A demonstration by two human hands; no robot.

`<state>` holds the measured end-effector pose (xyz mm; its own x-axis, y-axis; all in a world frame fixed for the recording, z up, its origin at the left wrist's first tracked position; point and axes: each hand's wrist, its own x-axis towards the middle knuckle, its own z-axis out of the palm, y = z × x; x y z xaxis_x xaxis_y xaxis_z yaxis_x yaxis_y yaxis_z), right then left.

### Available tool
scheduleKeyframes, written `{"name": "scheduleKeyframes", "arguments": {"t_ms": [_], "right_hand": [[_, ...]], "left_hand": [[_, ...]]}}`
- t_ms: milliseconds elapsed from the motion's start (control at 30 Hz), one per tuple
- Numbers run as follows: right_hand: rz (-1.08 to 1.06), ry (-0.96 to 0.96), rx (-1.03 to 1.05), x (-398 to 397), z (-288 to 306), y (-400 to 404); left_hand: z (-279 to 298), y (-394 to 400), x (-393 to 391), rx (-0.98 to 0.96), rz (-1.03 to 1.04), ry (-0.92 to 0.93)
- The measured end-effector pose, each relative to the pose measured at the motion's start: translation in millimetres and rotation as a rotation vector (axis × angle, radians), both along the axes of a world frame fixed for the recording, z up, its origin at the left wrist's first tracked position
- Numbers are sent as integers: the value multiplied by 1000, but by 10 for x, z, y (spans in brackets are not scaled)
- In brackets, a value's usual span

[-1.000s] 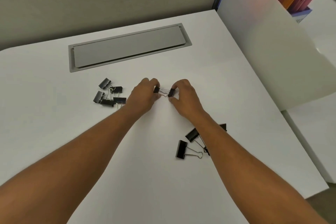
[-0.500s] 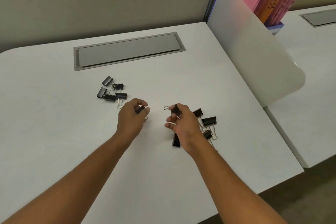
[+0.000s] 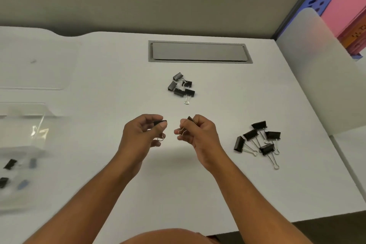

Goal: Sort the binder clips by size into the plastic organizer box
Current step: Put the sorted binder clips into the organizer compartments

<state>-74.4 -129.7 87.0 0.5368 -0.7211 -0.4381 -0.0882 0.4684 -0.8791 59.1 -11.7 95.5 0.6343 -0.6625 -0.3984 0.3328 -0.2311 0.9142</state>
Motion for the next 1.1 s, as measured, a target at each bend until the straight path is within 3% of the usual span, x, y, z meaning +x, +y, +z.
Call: {"name": "scheduleKeyframes", "arguments": {"t_ms": [200, 567, 933, 1100], "right_hand": [[131, 40, -100, 854, 208, 804], [554, 52, -324, 2556, 127, 2327], [878, 108, -945, 4362, 72, 3050], [955, 185, -1078, 4755, -181, 3118]], "left_hand": [[82, 964, 749, -38, 126, -6], [74, 2746, 2091, -33, 502, -42], [-14, 3663, 2552, -26, 758, 20], [-103, 3777, 2623, -9, 768, 32]]}}
